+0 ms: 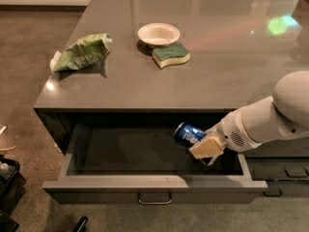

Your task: Place pepsi can into top drawer

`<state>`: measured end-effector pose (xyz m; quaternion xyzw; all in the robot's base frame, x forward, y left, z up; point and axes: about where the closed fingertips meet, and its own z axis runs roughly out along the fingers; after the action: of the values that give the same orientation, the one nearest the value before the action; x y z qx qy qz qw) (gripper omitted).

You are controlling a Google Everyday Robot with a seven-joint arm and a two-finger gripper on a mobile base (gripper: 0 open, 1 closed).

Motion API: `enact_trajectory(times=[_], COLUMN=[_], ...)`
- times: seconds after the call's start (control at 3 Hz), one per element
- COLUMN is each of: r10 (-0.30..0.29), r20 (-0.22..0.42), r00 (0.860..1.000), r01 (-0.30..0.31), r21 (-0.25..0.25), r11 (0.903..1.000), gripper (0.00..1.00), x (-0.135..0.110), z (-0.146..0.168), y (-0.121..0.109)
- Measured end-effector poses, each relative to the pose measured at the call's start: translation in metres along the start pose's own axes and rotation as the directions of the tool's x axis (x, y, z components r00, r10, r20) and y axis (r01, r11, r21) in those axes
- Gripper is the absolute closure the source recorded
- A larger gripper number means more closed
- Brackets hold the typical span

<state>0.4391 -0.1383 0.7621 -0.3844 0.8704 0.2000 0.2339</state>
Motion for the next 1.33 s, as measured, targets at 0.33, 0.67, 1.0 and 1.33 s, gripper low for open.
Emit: enact_trajectory(times=[0.33, 0.67, 1.0, 1.33], r10=[0.013, 0.029, 0.039, 0.069], r20=[-0.018, -0.016, -0.011, -0.01], r00=[1.0, 0.999, 0.999, 0.998], r01=[-0.012, -0.028, -0.037, -0.067], r21=[0.036, 0.081, 0.127, 0.157], r11=[0.9993, 0.9963, 0.9913, 0.9854], gripper=[1.0, 1.0, 1.0, 1.0], x=[0.005, 0.007, 0.008, 0.016], z=[0.024, 0.047, 0.061, 0.07], y=[-0.018, -0.034, -0.047, -0.054])
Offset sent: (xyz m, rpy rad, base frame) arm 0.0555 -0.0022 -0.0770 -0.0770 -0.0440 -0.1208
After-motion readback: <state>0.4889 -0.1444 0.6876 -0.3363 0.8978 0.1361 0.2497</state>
